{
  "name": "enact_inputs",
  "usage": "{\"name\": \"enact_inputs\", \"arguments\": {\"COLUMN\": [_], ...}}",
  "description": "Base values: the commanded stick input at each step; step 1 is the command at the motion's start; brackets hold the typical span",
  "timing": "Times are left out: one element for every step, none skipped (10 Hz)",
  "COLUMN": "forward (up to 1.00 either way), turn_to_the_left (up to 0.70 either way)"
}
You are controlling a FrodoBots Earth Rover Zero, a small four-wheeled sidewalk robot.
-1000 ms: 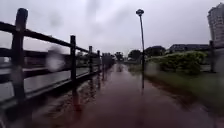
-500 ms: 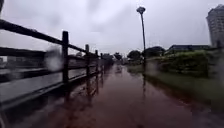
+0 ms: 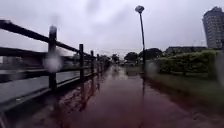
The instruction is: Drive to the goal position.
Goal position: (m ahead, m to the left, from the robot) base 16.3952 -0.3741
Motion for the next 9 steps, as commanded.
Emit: {"name": "enact_inputs", "arguments": {"forward": [1.0, 1.0, 1.0, 1.0, 1.0, 1.0, 1.0, 1.0, 1.0], "turn_to_the_left": [0.01, 0.01, 0.01, 0.01, 0.01, 0.01, 0.01, 0.01, -0.04]}}
